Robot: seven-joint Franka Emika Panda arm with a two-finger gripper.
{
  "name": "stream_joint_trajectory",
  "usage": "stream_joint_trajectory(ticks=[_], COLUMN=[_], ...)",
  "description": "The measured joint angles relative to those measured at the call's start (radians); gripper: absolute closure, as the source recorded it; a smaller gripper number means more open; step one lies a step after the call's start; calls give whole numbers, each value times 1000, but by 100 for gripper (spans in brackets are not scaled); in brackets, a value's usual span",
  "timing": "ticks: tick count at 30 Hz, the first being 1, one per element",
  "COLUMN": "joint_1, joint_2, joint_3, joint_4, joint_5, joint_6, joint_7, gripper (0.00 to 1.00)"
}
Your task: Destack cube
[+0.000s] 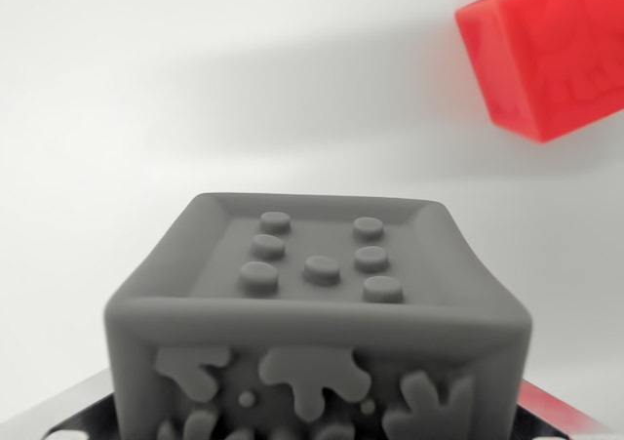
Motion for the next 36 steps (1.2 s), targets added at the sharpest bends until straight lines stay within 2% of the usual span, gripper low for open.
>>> stream_joint_trajectory(ticks=[36], joint_1=[104], joint_2=[-12], joint_3=[0], joint_4=[-101], joint_5=[0], joint_6=[90], joint_7=[360], gripper=[100])
